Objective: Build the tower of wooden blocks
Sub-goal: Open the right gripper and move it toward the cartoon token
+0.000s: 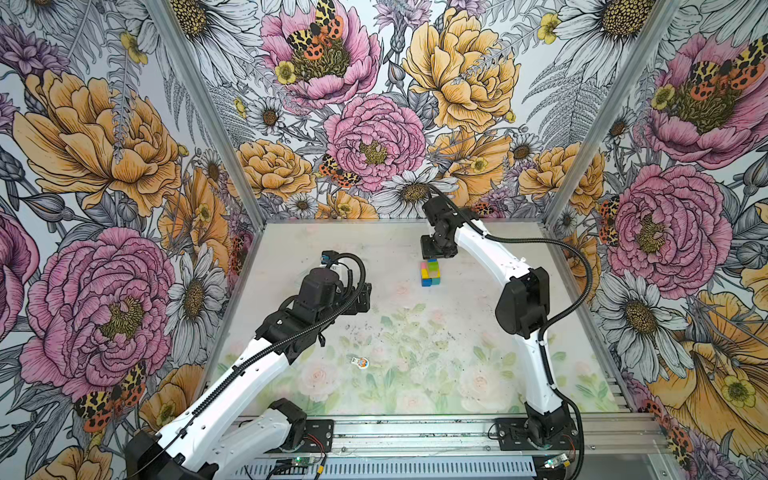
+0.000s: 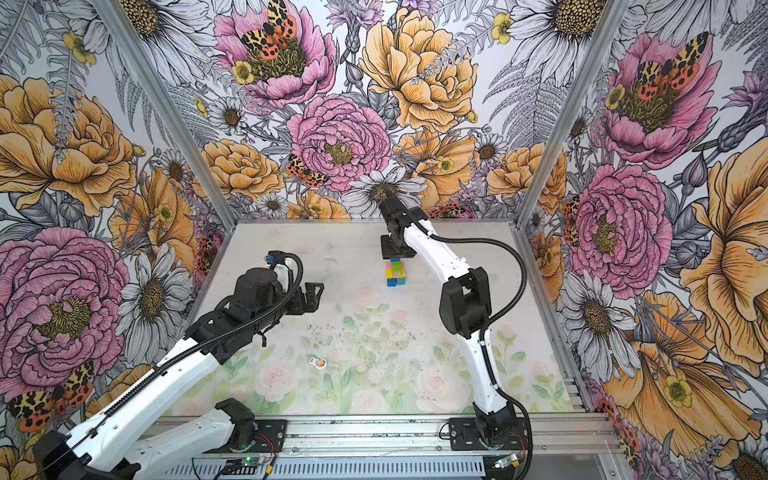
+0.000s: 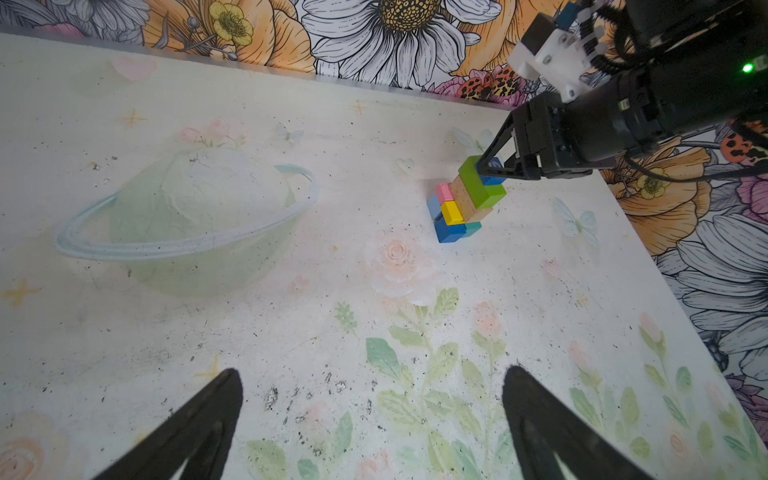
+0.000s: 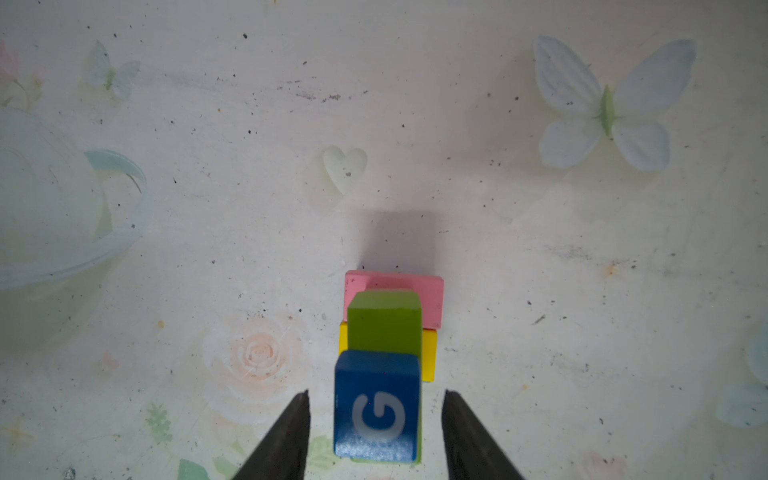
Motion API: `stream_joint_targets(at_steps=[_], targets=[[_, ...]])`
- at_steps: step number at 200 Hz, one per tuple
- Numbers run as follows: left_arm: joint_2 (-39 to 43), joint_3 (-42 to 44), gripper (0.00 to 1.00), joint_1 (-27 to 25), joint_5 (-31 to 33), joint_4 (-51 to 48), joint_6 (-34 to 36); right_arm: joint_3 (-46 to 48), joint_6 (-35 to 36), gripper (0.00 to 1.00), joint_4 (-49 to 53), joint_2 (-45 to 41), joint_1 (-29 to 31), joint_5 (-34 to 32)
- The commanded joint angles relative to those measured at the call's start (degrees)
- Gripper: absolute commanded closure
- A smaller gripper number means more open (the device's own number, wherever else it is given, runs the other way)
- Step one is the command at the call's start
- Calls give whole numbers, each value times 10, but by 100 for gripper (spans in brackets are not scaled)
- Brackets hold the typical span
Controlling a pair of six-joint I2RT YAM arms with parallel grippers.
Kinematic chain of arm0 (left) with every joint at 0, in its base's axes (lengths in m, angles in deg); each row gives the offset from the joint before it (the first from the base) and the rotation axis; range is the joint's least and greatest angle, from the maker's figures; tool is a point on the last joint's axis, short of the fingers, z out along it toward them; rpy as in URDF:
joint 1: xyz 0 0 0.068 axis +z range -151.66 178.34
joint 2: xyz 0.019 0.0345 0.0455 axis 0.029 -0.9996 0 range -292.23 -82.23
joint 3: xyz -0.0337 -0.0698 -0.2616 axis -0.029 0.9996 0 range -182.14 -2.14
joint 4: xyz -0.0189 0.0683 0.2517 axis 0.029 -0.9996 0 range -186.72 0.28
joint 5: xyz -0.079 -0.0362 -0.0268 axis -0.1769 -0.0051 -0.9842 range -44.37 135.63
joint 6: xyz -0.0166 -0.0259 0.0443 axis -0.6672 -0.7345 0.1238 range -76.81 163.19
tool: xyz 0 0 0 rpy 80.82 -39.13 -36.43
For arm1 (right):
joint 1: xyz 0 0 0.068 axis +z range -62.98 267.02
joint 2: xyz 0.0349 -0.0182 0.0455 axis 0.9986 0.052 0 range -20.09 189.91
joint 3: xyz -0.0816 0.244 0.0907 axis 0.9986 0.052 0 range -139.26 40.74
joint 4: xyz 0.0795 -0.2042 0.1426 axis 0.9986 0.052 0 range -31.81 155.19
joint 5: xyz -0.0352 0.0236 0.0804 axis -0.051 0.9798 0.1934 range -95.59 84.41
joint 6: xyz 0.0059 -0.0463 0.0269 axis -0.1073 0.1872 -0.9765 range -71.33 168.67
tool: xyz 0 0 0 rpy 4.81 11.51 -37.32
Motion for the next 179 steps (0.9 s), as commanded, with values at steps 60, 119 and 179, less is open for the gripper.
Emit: stream_joint_targets(at_steps=[60,119,179], targets=[[45,17,1,6,-1,-5,-8,-24,5,33,7,-80,16,-27],[134,67,1,-5,10,-50,-74,32,5,32,30,-175,81,-76],[228,169,1,-111,92,-109,-204,279,-35,31,-70,-349,135,-50]])
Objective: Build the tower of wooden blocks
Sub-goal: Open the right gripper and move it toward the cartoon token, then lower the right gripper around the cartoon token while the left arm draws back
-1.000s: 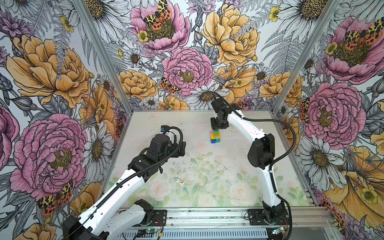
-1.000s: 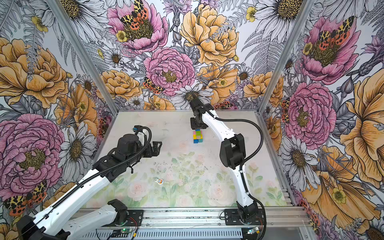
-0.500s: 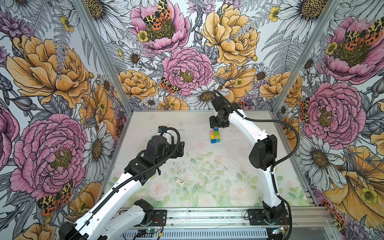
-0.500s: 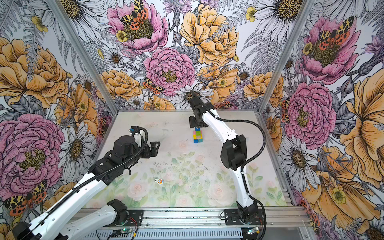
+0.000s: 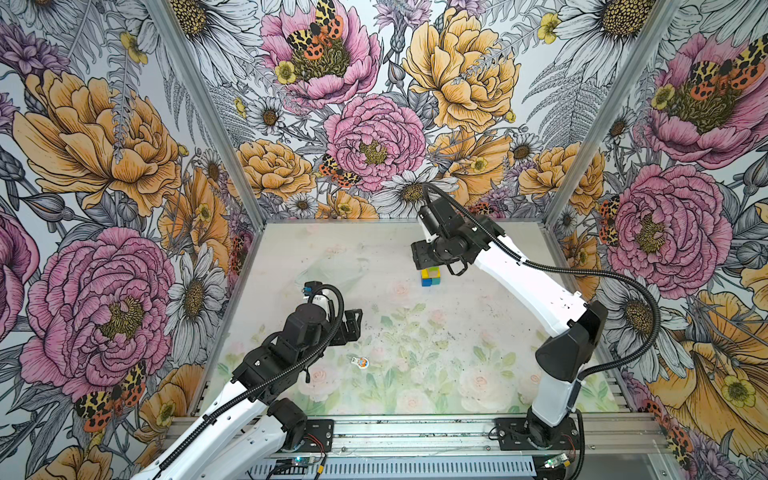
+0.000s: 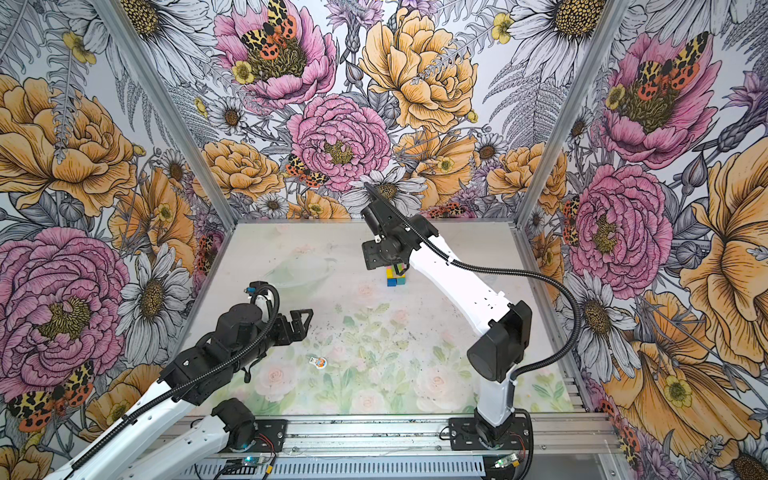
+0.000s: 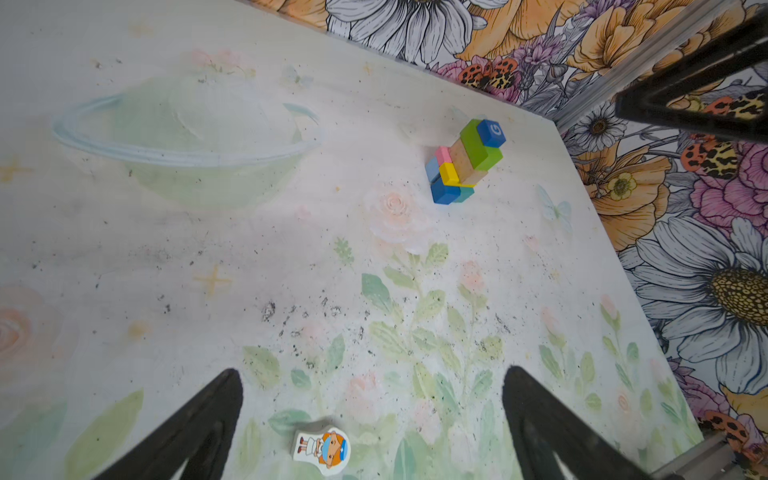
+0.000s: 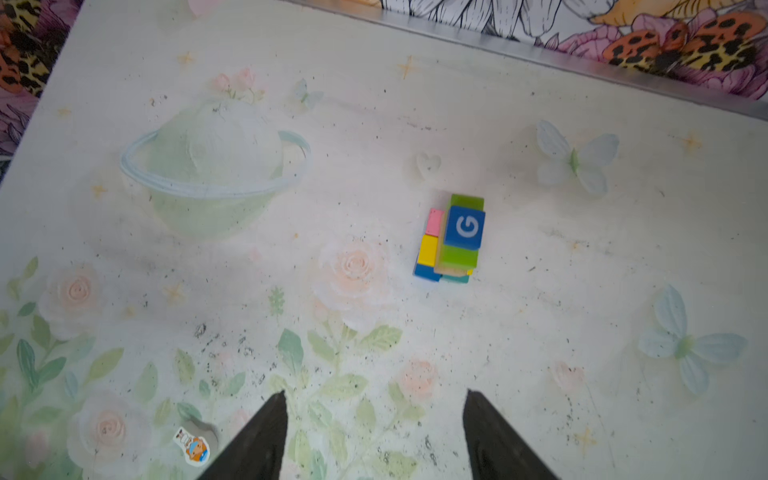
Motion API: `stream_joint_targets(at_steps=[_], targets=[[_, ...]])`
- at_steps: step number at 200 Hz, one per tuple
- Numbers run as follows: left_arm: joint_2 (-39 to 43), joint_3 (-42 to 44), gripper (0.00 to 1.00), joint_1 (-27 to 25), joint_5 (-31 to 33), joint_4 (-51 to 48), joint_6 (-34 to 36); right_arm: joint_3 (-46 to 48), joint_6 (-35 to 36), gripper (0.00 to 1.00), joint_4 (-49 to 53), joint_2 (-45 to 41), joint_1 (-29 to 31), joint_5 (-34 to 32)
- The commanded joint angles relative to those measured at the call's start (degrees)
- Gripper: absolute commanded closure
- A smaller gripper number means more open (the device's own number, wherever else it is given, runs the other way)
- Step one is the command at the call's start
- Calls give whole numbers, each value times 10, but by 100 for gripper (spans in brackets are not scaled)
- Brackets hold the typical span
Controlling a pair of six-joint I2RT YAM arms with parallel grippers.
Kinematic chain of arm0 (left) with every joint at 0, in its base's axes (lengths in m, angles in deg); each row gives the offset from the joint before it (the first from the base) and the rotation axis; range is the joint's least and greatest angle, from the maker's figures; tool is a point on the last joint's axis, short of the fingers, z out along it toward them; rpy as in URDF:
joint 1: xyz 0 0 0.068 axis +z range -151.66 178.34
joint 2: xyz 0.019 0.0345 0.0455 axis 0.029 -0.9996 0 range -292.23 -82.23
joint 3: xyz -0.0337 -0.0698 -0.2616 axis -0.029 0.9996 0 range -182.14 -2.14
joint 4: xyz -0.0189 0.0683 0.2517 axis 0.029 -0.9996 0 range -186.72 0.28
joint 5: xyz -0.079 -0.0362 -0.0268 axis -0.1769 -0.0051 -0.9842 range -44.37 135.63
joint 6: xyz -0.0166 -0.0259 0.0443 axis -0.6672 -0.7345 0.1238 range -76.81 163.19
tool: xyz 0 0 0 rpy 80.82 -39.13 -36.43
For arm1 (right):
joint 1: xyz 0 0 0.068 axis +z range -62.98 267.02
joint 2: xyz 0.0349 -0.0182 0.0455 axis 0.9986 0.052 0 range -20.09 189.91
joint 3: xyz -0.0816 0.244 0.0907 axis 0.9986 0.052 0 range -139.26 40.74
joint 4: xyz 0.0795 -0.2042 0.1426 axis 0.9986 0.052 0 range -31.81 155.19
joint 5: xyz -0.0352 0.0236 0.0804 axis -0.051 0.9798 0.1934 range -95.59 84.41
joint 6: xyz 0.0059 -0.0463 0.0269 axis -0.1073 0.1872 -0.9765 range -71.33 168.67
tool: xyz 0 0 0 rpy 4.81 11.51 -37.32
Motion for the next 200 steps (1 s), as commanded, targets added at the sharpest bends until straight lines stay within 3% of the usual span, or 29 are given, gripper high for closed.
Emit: stream_joint_targets(at_steps=[1,36,74,91,120,143,200], targets=[[36,40,1,-33,52,-32,-78,88,-27,31,-60,-66,8,10],[68,107,3,-65,66,-35,-161,242,-45,32,-130,-159,24,48],[30,71,3,-46,100,-43,-136,378,-48,36,-223,-225,44,93],[-20,38,2,5,79,-37,-102,412,-51,38,-252,-231,55,101],[-90,18,3,141,-54,28,-52,445,-52,43,-301,-223,88,112],[-118,15,6,226,-125,73,-45,473,-56,47,-351,-210,123,119],[-116,3,7,309,-167,81,-32,502,-34,47,-461,-116,203,120]])
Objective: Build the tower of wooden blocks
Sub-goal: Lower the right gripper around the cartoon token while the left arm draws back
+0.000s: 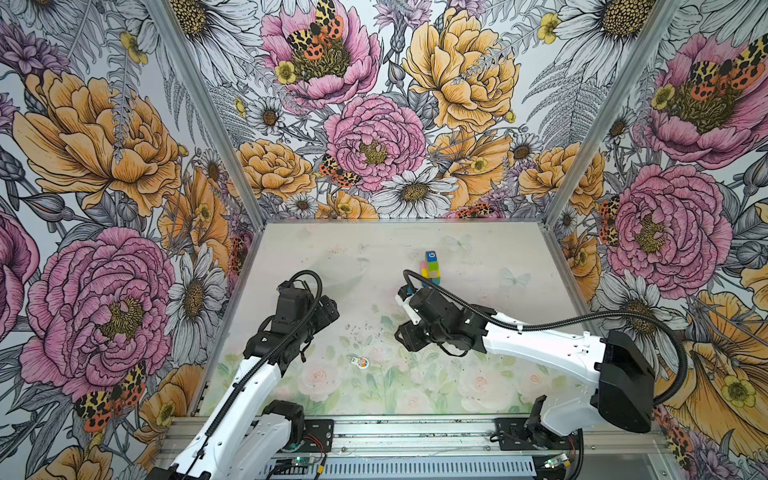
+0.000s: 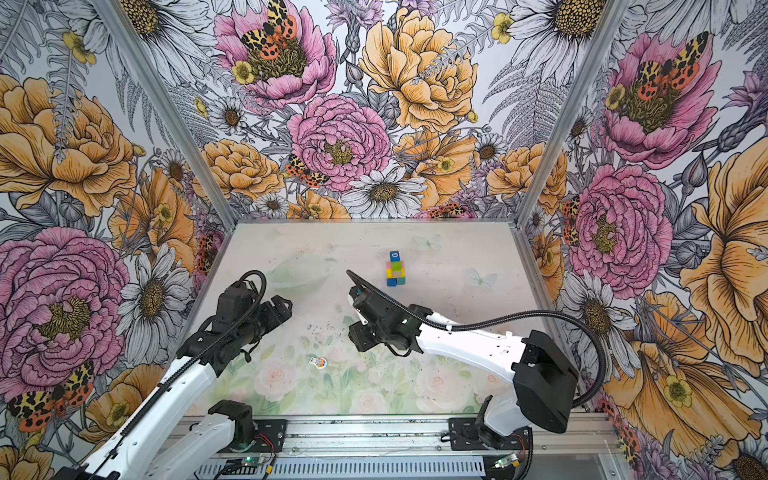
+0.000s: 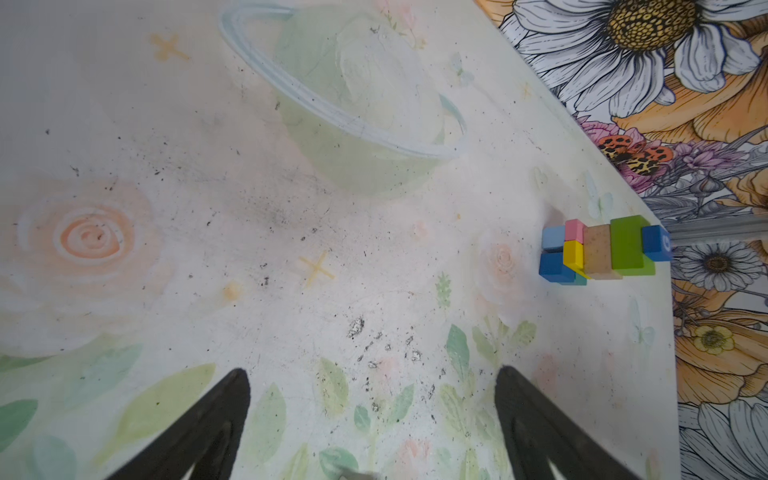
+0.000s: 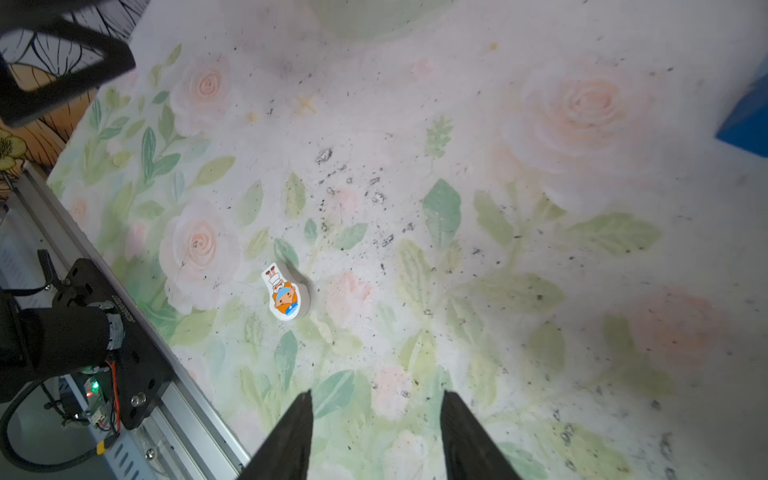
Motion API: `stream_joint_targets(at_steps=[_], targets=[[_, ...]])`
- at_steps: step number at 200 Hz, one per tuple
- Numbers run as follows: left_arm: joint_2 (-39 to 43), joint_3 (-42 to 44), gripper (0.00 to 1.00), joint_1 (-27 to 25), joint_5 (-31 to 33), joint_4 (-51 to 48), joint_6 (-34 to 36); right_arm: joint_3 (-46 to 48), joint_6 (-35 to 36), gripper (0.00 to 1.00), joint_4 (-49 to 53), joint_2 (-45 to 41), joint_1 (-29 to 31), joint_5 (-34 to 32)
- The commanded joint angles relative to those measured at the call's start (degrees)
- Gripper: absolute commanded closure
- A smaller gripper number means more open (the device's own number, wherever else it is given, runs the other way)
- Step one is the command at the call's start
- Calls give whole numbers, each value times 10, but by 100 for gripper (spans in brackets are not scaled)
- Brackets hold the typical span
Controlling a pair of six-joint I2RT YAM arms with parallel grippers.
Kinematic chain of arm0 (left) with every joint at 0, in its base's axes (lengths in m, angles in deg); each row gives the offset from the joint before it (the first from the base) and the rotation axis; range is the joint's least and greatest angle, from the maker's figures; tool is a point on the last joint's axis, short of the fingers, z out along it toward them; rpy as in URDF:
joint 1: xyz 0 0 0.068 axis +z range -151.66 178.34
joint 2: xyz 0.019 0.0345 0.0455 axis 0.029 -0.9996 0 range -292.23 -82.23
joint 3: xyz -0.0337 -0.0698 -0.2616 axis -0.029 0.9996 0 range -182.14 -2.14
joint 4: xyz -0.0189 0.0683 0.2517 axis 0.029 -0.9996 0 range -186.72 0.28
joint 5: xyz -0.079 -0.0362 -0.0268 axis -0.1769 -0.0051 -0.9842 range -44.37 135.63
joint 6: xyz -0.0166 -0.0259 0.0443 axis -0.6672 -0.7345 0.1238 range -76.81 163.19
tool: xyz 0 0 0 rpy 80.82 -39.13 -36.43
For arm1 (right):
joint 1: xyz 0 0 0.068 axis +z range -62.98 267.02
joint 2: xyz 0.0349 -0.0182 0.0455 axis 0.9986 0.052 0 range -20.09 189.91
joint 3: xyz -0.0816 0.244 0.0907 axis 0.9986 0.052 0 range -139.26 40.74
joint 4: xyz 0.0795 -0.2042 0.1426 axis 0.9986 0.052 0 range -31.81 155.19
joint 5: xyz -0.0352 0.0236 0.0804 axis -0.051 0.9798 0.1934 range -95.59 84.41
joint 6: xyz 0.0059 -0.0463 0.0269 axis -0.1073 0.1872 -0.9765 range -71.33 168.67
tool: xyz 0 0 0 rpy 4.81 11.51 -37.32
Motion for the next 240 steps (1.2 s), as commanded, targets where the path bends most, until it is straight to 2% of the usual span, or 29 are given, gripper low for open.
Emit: stream_joint_targets(at_steps=[1,75,118,240], targets=[[11,-15,7,29,-45,22,19,-1,17,47,-69,49,24,7],[14,12,4,84,-88,40,25,-72,113,36,-72,156,127,-68],[20,31,5,101,-99,50,24,-91,127,35,-78,202,138,-80],[35,43,5,111,-109,66,15,-157,163,55,-56,285,139,-110]])
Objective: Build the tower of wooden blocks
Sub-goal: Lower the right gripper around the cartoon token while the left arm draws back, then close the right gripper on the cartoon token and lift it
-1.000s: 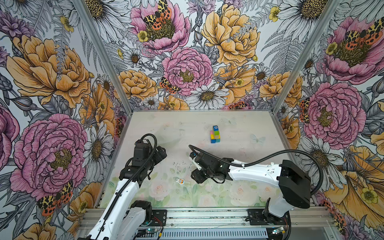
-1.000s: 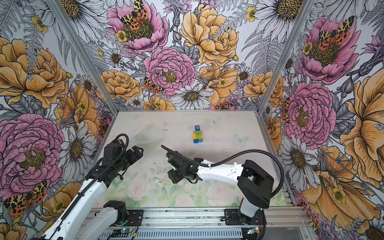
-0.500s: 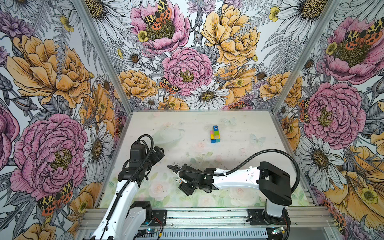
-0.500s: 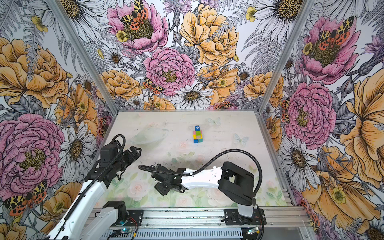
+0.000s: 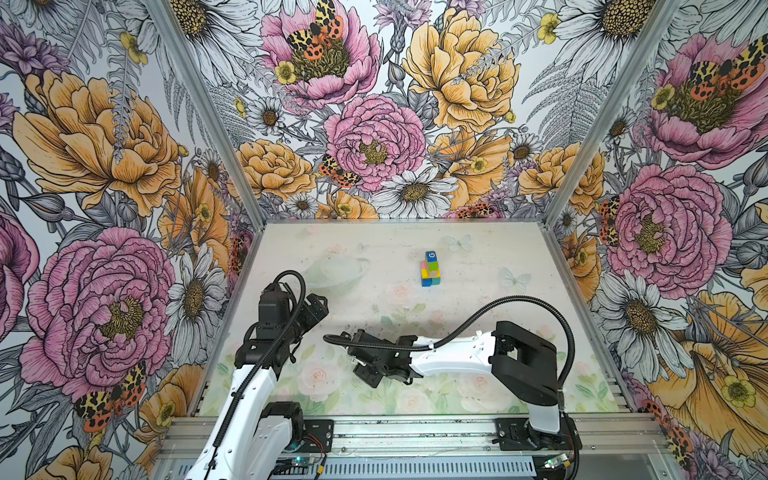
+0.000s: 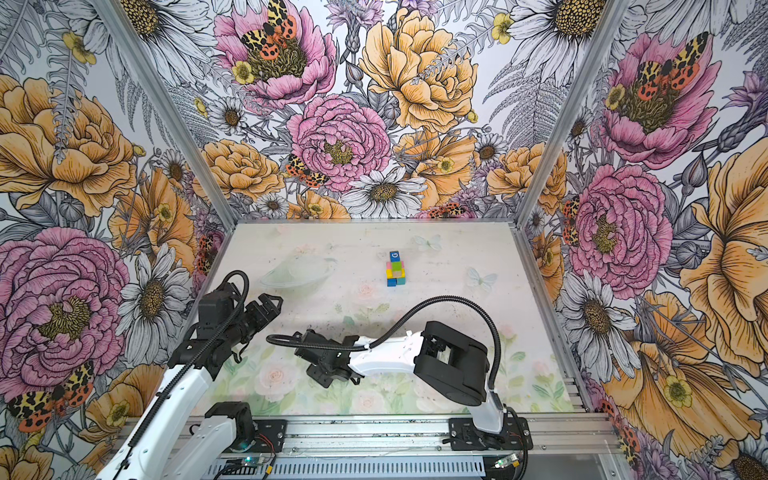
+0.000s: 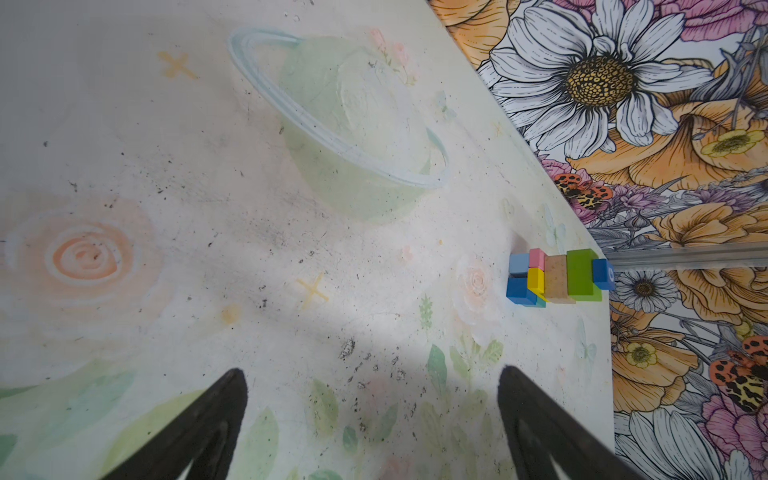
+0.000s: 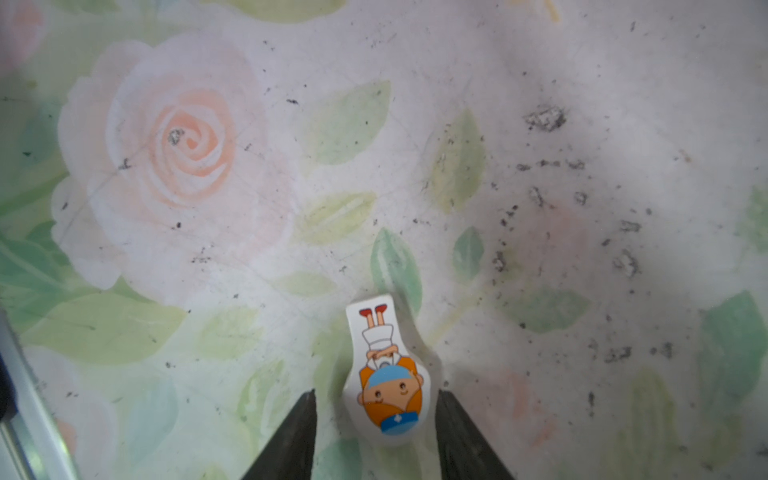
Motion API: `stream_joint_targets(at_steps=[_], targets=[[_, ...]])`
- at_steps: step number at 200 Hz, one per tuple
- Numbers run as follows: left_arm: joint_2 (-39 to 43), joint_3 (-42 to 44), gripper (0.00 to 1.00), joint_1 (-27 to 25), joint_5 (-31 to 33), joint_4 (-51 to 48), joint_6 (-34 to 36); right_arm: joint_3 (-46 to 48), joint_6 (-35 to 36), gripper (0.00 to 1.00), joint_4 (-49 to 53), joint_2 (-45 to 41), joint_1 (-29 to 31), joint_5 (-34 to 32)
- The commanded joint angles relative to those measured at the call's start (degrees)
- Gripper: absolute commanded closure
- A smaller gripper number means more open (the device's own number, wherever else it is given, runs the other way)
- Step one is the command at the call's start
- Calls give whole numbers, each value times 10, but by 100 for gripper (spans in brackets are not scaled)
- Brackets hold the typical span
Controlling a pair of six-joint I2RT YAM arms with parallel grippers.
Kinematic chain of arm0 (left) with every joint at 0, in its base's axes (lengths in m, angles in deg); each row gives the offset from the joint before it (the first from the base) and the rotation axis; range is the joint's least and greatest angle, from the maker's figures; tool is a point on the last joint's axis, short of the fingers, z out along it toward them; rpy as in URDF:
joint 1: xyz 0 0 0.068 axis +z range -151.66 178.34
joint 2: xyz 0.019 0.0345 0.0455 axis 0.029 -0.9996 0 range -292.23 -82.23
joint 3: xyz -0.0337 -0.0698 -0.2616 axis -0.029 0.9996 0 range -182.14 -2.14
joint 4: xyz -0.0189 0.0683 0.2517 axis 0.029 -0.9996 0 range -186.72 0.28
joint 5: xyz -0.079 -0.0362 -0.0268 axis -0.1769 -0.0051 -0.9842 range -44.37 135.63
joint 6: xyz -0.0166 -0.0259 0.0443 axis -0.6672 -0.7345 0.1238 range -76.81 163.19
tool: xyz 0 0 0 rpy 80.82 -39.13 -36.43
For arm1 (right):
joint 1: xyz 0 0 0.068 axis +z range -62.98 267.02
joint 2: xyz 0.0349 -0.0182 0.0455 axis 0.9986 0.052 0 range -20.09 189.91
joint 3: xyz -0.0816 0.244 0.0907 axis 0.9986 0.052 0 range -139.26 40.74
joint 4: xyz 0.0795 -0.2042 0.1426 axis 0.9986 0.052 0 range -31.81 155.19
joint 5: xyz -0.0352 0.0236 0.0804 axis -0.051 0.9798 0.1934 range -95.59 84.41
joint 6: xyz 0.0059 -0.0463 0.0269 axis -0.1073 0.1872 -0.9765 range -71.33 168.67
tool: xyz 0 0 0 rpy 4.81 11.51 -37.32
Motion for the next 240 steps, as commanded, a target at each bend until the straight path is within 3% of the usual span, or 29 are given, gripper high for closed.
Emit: stream_joint_targets(at_steps=[1,106,132,165,211,240], targets=[[6,8,5,6,-12,23,1,-23,13,55,7,18,-1,-18],[7,16,4,12,-17,33,-1,-28,18,65,28,35,-1,-29],[10,17,5,12,-18,32,-2,-36,18,57,36,44,-1,-27],[14,17,5,12,-19,32,-3,-36,19,55,37,47,-1,-30],[13,17,5,13,-17,35,-3,-36,24,68,43,39,-1,-51],[6,17,5,13,-20,41,-4,-29,26,70,47,22,-2,-63]])
